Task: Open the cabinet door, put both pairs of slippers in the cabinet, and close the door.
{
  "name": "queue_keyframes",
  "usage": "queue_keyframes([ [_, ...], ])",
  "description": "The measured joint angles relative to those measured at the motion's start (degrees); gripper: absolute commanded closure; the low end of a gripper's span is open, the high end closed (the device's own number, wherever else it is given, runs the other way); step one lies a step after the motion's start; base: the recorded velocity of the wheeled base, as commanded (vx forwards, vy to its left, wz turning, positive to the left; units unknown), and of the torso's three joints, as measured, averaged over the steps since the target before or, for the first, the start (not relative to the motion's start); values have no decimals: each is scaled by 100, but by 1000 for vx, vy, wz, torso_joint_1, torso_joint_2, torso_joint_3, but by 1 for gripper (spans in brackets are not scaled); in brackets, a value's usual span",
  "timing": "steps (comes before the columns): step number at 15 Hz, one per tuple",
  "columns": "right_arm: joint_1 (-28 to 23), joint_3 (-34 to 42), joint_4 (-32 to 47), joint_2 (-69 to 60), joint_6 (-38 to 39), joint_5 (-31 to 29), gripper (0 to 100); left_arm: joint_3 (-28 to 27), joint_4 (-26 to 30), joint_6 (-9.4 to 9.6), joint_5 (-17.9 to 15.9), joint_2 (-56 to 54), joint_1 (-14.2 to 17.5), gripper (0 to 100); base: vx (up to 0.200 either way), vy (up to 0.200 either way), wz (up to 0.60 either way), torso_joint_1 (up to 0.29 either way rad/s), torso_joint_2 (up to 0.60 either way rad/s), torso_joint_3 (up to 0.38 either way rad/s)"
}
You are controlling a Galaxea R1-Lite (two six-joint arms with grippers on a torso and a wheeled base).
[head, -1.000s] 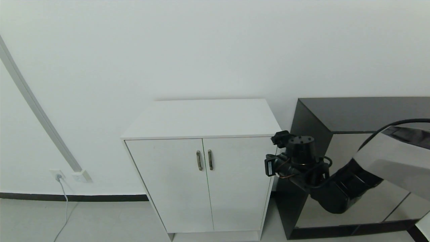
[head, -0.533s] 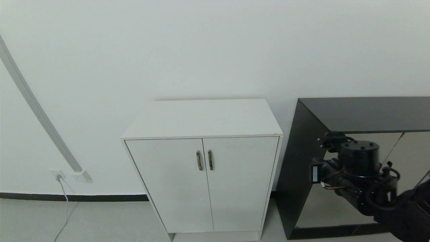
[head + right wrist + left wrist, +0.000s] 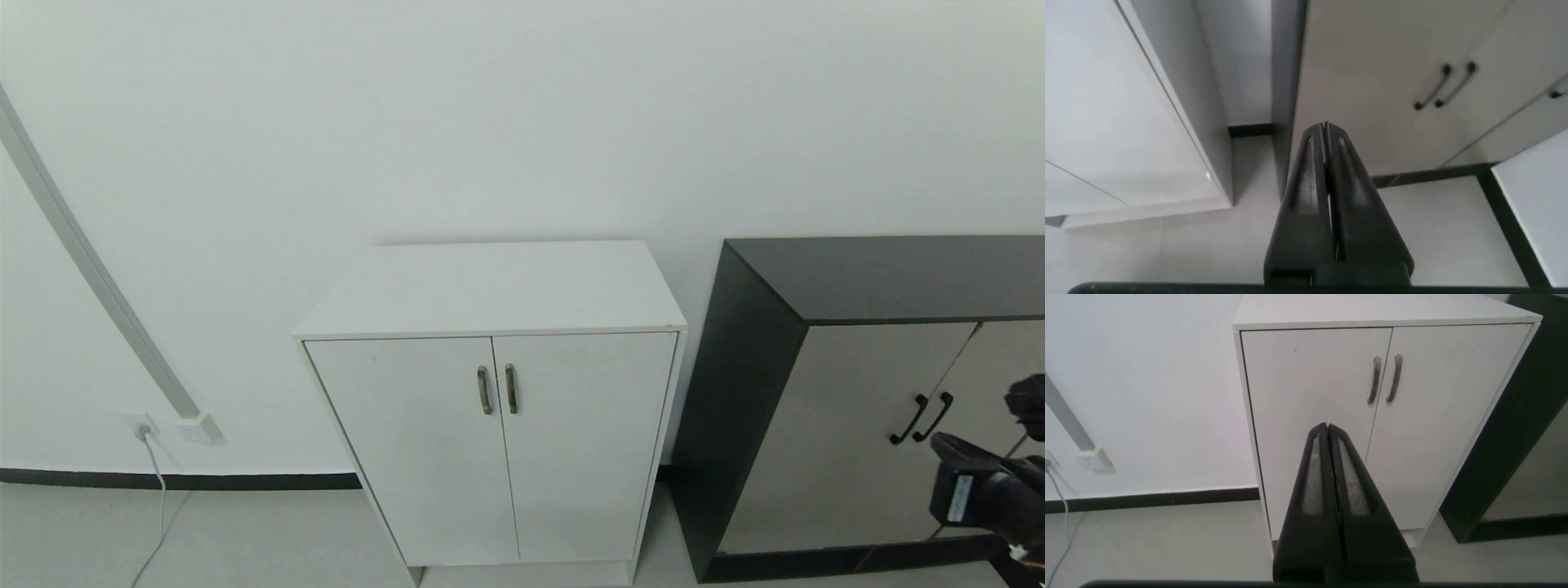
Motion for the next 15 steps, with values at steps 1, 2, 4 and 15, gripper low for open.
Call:
queue_keyframes([
  [1, -26, 228, 48, -339, 2, 82, 100, 0, 0, -1, 0, 0, 0, 100, 0, 0, 0, 0, 0, 0],
  [2, -41, 388, 257, -673, 32, 162, 100, 0, 0, -1, 0, 0, 0, 100, 0, 0, 0, 0, 0, 0],
  [4, -63, 549, 1118, -1423, 117, 418, 100, 0, 0, -1, 0, 0, 0, 100, 0, 0, 0, 0, 0, 0],
  [15, -50, 490, 4824, -5553, 167, 2622, 100, 0, 0, -1, 0, 0, 2, 100, 0, 0, 0, 0, 0, 0],
])
